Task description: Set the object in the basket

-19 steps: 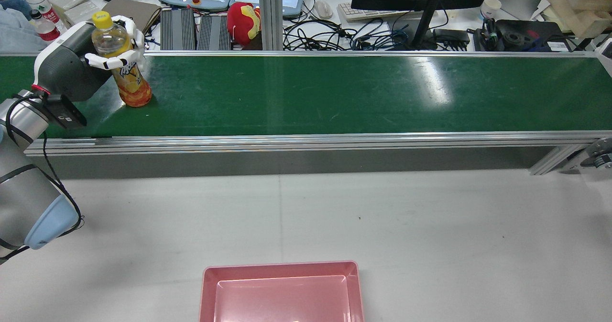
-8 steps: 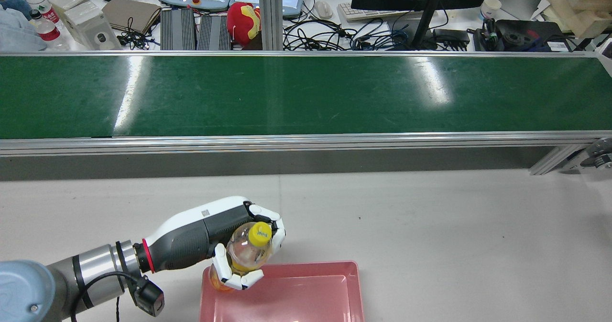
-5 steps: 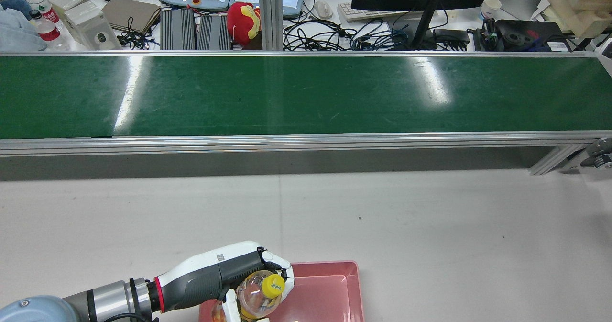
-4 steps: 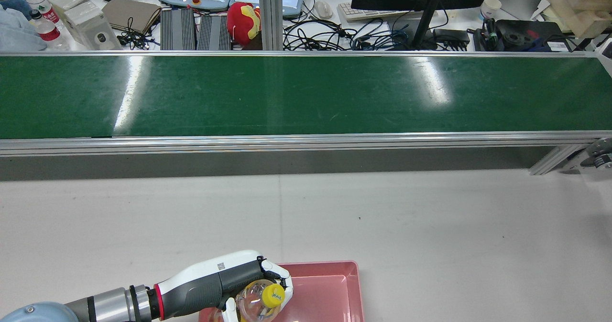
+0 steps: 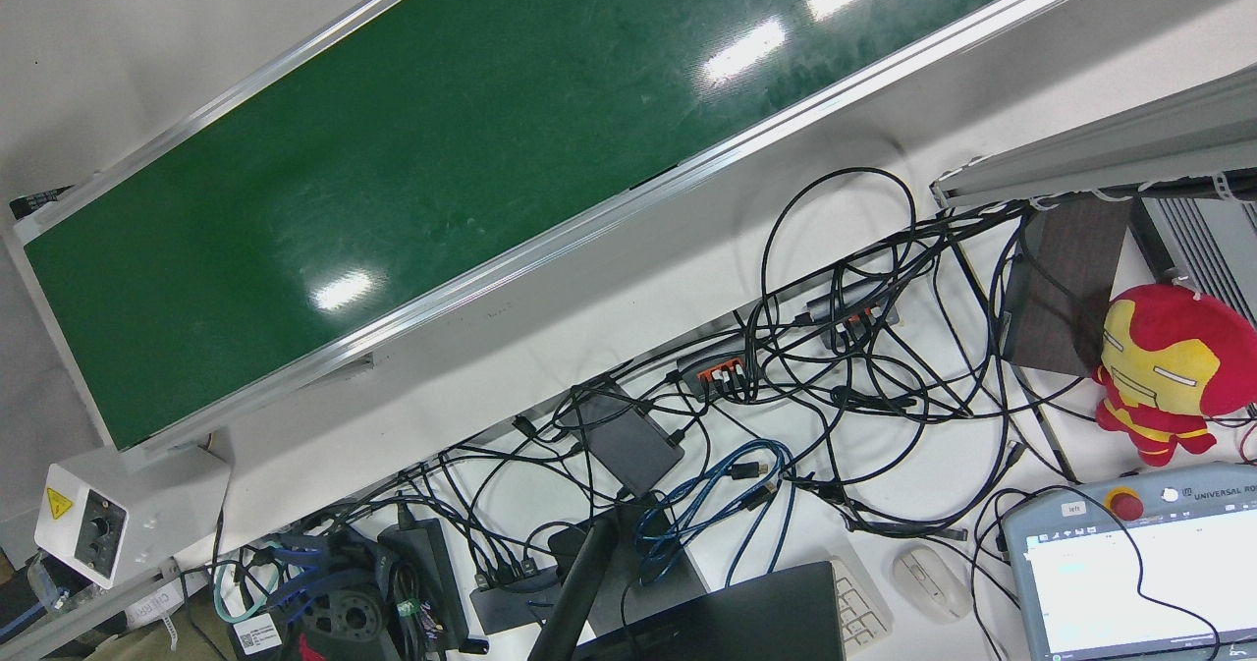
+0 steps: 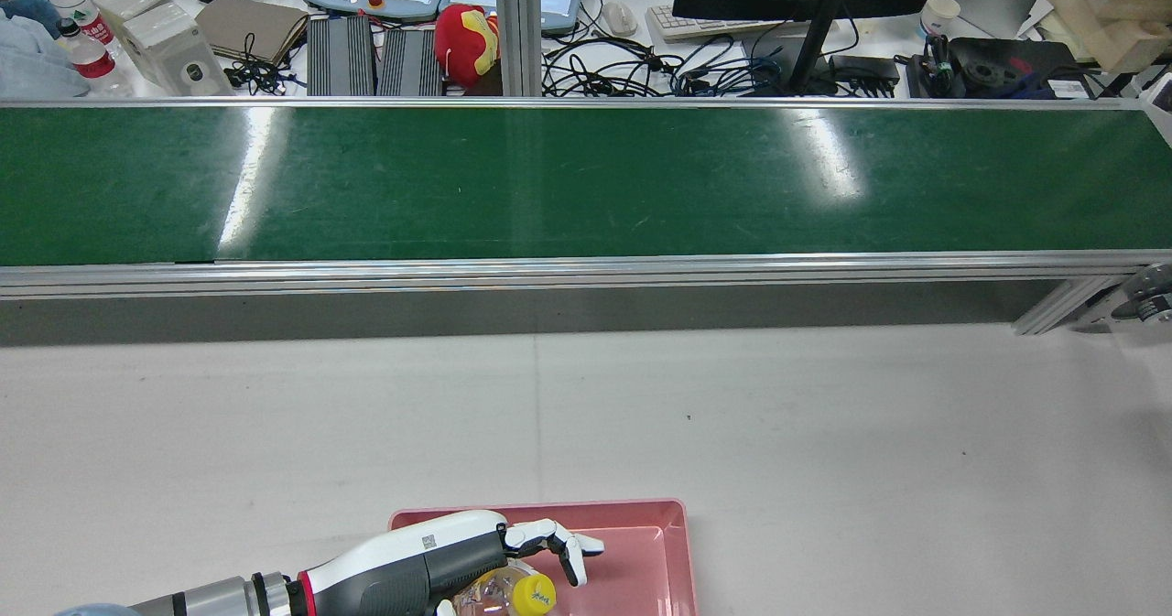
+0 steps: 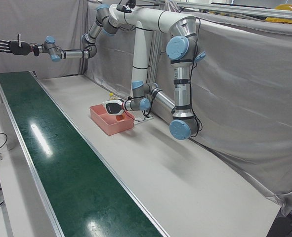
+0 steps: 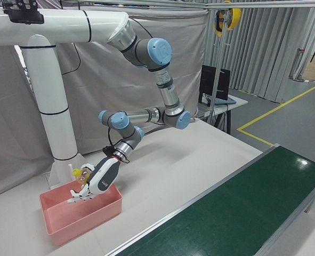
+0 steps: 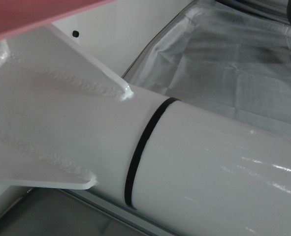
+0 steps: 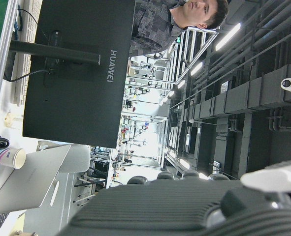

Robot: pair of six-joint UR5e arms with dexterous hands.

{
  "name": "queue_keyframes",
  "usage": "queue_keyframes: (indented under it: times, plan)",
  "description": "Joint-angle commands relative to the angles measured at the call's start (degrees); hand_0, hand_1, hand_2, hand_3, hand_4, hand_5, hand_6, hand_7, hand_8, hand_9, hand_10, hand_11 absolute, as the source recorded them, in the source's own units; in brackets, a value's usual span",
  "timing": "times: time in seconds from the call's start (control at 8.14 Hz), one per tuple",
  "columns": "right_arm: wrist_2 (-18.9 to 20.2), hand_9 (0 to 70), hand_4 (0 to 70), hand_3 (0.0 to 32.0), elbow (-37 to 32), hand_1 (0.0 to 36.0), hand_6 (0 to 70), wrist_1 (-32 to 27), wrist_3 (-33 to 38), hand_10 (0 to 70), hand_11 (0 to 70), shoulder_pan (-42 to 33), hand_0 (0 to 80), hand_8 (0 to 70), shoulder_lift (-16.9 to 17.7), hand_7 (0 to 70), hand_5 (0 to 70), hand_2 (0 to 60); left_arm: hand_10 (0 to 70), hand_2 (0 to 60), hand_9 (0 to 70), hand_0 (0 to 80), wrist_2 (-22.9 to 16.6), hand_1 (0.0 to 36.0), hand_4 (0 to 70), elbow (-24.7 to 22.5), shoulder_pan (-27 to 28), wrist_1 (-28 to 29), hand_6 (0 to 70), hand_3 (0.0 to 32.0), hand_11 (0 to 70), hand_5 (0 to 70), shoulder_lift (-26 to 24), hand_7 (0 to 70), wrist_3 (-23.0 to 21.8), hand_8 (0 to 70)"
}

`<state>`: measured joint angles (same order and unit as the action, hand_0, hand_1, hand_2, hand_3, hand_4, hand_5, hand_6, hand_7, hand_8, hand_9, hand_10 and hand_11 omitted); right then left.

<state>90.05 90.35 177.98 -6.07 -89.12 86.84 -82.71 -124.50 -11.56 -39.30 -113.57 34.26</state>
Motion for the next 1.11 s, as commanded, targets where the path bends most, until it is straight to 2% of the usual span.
queue_keyframes:
  times: [0.0, 0.12, 0.37, 0.74, 0.86, 0.98]
  plan:
    - [-0.05, 0.0, 0.0, 0.0, 0.0, 0.0, 0.0, 0.0, 0.0, 0.0, 0.0, 0.0, 0.0, 0.0, 0.0, 0.0, 0.0, 0.0, 6.0, 60.0, 9.6, 47.5, 0.0, 36.0, 5.1, 0.05, 0.4, 2.64, 0.0, 0.0, 11.9, 28.1, 0.02, 2.1, -0.51, 8.6]
    - [-0.05, 0.0, 0.0, 0.0, 0.0, 0.0, 0.0, 0.0, 0.0, 0.0, 0.0, 0.0, 0.0, 0.0, 0.0, 0.0, 0.0, 0.0, 4.9, 60.0, 5.4, 47.1, 0.0, 36.0, 1.4, 0.05, 0.31, 3.43, 0.0, 2.6, 10.4, 23.0, -0.07, 0.5, -0.6, 5.6]
    - [-0.05, 0.0, 0.0, 0.0, 0.0, 0.0, 0.0, 0.0, 0.0, 0.0, 0.0, 0.0, 0.0, 0.0, 0.0, 0.0, 0.0, 0.0, 3.8, 60.0, 4.1, 48.5, 0.0, 36.0, 0.0, 0.14, -0.3, 5.11, 0.0, 5.0, 9.0, 19.8, -0.16, 0.0, -0.6, 4.7]
    - [-0.05, 0.0, 0.0, 0.0, 0.0, 0.0, 0.0, 0.0, 0.0, 0.0, 0.0, 0.0, 0.0, 0.0, 0.0, 0.0, 0.0, 0.0, 3.2, 60.0, 3.9, 47.5, 0.09, 36.0, 0.1, 0.14, -0.92, 5.73, 0.0, 4.4, 8.1, 18.3, -0.07, 0.0, -2.27, 4.5]
    - [-0.05, 0.0, 0.0, 0.0, 0.0, 0.0, 0.0, 0.0, 0.0, 0.0, 0.0, 0.0, 0.0, 0.0, 0.0, 0.0, 0.0, 0.0, 3.2, 60.0, 3.3, 47.1, 0.09, 36.0, 0.0, 0.23, -1.0, 5.81, 0.0, 5.0, 8.1, 16.2, -0.07, 0.0, -2.27, 4.0]
    - [-0.05, 0.0, 0.0, 0.0, 0.0, 0.0, 0.0, 0.0, 0.0, 0.0, 0.0, 0.0, 0.0, 0.0, 0.0, 0.0, 0.0, 0.0, 2.1, 60.0, 1.7, 46.8, 0.0, 36.0, 0.0, 0.23, -1.01, 5.73, 0.0, 7.2, 6.6, 11.2, -0.07, 0.0, -2.36, 2.7]
